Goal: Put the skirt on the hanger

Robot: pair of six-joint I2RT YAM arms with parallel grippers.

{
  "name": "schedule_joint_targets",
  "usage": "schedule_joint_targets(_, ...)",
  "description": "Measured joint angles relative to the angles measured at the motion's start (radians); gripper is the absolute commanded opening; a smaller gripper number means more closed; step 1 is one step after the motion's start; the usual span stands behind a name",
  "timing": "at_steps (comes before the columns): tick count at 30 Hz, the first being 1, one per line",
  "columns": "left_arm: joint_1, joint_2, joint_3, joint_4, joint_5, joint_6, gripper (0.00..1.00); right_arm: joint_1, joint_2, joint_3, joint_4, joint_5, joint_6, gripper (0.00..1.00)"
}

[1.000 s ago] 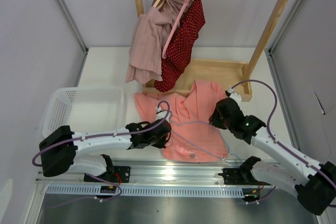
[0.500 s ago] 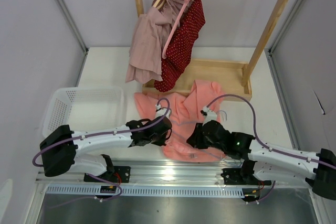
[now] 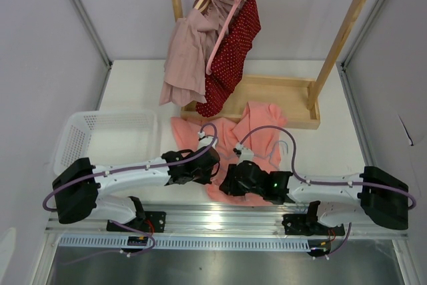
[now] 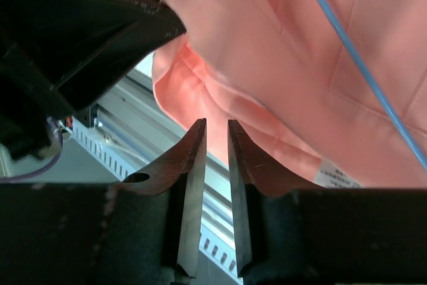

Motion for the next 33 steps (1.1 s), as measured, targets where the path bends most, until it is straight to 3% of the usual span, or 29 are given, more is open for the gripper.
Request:
schedule_joint_targets(10, 0.001, 0.0, 0.001, -0.003, 0.001, 0.002, 0.0, -0.013, 0.186, 0.06, 0.105, 0.015, 0.067, 0.27)
schedule_joint_targets(23, 0.002, 0.0, 0.001, -0.002, 0.001, 0.004, 0.0, -0.042, 0.237, 0.079, 0.129, 0.057, 0.105, 0.41)
schedule_joint_targets(33, 0.002, 0.0, 0.001, 0.002, 0.001, 0.01, 0.0, -0.049, 0.237, 0.079, 0.129, 0.097, 0.123, 0.36)
